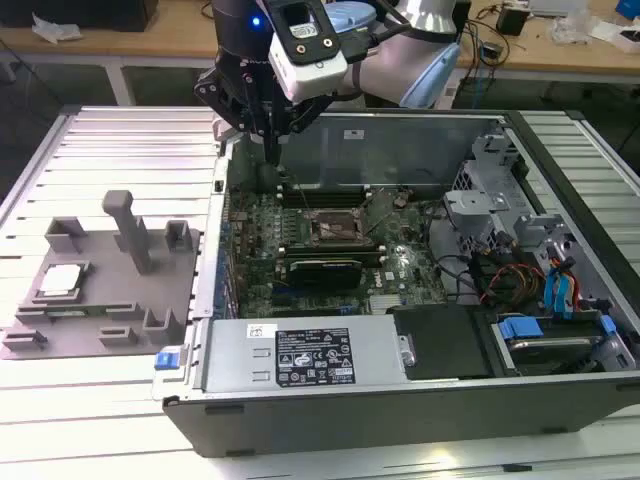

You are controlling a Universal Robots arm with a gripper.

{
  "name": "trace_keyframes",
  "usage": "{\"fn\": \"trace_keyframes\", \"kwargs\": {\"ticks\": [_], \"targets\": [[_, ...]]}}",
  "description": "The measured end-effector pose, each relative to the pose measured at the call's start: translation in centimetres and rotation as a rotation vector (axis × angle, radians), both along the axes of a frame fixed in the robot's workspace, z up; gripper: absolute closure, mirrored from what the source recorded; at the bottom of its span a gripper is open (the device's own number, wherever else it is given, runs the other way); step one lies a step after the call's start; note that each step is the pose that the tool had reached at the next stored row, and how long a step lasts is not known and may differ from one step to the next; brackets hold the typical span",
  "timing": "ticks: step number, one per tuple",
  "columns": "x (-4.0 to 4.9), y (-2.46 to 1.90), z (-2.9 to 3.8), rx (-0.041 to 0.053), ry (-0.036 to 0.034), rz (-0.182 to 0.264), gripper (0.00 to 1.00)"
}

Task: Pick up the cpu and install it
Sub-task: 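Reach for the cpu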

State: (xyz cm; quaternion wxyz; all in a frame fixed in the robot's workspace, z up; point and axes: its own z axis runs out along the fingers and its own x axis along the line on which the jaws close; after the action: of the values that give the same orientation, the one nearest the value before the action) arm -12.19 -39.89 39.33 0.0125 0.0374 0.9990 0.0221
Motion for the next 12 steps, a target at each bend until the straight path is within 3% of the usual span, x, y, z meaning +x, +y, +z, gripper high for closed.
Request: {"fn": "trace_keyframes", "kwargs": {"ticks": [10, 12], "targets": [[-0.01, 0.00, 0.00, 0.0000, 0.0000, 0.000, 0.89], [-0.39, 0.00, 0.01, -0.0001, 0.0001, 0.000, 0.89]]}}
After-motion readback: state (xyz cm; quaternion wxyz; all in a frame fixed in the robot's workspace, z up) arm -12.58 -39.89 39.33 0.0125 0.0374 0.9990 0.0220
